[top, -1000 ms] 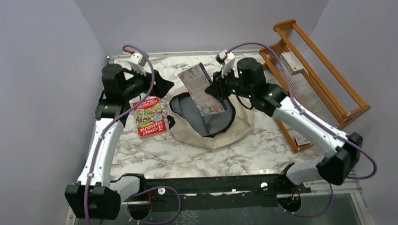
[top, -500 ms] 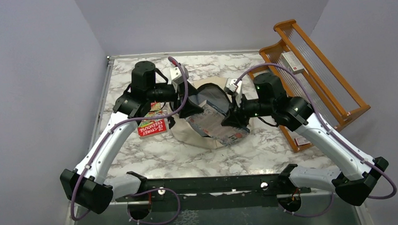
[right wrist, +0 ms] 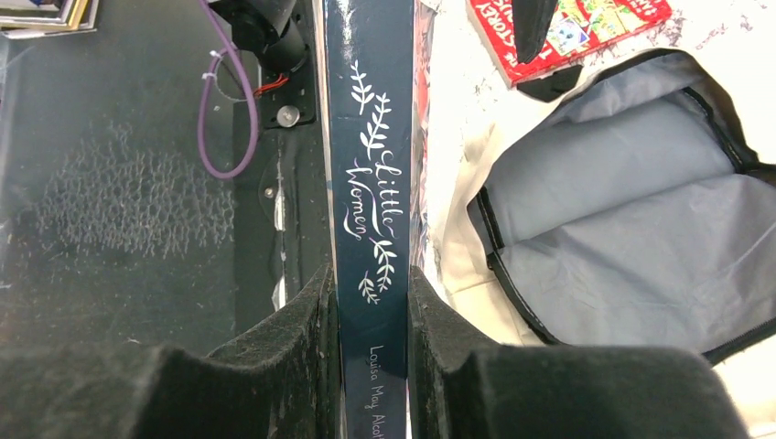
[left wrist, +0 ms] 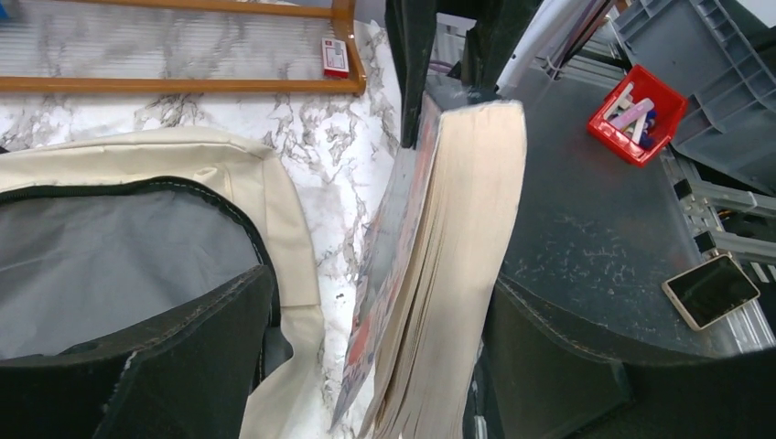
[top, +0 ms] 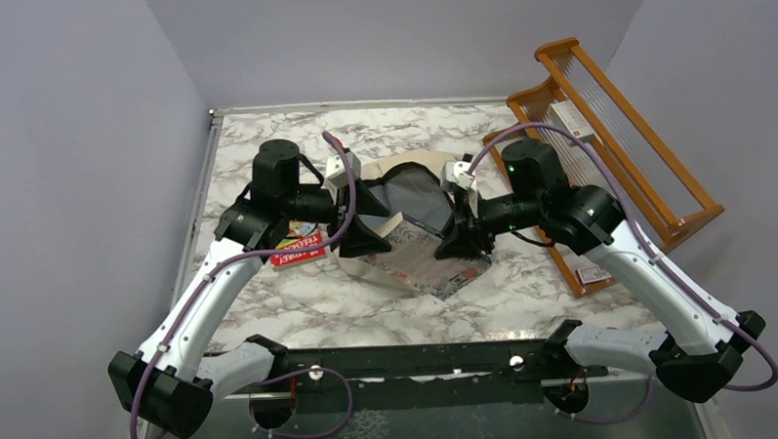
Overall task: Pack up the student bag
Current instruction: Pick up the book from the center of the board.
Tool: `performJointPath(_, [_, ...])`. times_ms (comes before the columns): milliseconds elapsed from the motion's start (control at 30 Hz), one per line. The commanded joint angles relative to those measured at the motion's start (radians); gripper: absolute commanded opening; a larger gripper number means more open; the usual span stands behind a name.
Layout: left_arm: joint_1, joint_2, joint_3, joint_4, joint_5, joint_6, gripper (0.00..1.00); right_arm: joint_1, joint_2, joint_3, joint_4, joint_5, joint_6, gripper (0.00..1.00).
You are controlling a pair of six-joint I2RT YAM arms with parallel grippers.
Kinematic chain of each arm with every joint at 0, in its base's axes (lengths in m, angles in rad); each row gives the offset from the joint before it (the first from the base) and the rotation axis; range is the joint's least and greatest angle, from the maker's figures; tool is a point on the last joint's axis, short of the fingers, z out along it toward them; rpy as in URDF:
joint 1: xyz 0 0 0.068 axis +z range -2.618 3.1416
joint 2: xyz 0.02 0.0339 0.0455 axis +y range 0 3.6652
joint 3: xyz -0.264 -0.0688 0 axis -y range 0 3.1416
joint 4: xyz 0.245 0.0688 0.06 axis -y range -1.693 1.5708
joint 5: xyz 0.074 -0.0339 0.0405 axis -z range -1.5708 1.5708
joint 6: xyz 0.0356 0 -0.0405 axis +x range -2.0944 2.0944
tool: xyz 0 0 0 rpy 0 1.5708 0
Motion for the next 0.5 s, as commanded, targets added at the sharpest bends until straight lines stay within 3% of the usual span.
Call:
performJointPath(0, [-0.016,0.01,0.01,0.012,0.016,-0.027,0.78,0.008,0.041,0.063,0.021,-0.1,-0.042,0.0])
performJointPath(233, [-0.021,0.008,-0.008,0.005,-0.001,-0.037,0.71,0.008,0.057,0.089,0.069,-0.046,-0.051,0.0])
performJointPath(467, [-0.022,0.007,-0.026,-0.009,0.001,-0.042,0.54,0.008,0.103,0.134,0.035,-0.037,-0.069,0.01])
